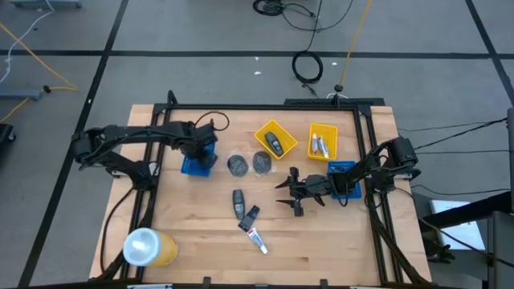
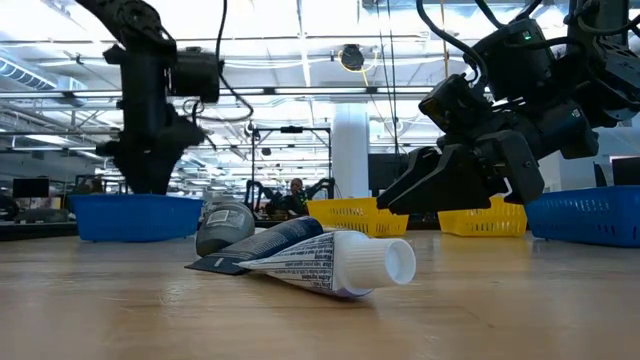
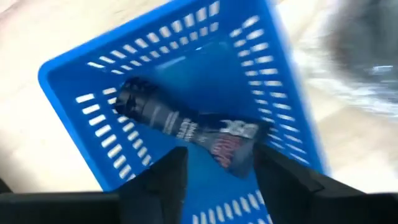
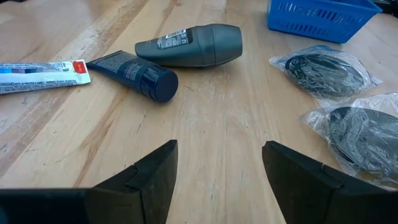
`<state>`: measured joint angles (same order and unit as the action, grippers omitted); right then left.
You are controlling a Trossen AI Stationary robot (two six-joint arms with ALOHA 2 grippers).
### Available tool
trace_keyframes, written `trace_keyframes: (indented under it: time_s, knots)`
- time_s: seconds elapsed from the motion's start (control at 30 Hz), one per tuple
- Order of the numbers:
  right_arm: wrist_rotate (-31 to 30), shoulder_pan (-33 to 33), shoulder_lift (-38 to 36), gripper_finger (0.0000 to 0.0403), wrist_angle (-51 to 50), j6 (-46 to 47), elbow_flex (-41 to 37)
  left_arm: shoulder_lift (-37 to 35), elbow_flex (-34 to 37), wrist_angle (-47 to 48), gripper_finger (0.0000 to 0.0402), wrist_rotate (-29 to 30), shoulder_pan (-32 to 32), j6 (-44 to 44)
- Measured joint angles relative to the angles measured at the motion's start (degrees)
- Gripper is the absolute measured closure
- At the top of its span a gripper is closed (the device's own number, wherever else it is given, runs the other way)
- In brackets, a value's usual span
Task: Pick & Place Travel size toiletries
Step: Put the blue shave cream into the left blue bin
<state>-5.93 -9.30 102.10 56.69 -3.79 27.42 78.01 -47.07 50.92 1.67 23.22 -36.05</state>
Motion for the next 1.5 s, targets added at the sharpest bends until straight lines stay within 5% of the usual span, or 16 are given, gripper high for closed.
trace_keyframes:
  time_s: [0.23,0.43,0.73,1.0,1.2,1.5]
  knots:
    - [0.0,0.0,0.0,0.0177,0.0,-0.2,0.0,-5.3,-2.0,-4.5,0.0187,0.4,-6.6,0.3]
    - [0.0,0.0,0.0,0.0177,0.0,-0.4,0.0,-5.4,-1.9,-14.9,0.0185,12.6,-20.8,1.4]
    - [0.3,-0.2,0.0,0.0177,0.9,-0.2,0.1,3.3,3.2,-46.7,0.0185,27.0,-39.3,7.2]
    - [9.5,-0.2,0.0,0.0175,-10.0,-1.3,10.0,17.3,5.4,-69.7,0.0185,33.5,-43.8,14.7]
    - [15.5,0.7,0.6,0.0147,-28.1,-7.8,21.8,20.8,5.4,-67.9,0.0185,38.1,-43.8,10.1]
    - [24.3,2.8,11.1,0.0111,-32.4,-13.6,31.8,18.9,5.3,-56.3,0.0185,45.2,-44.4,2.5]
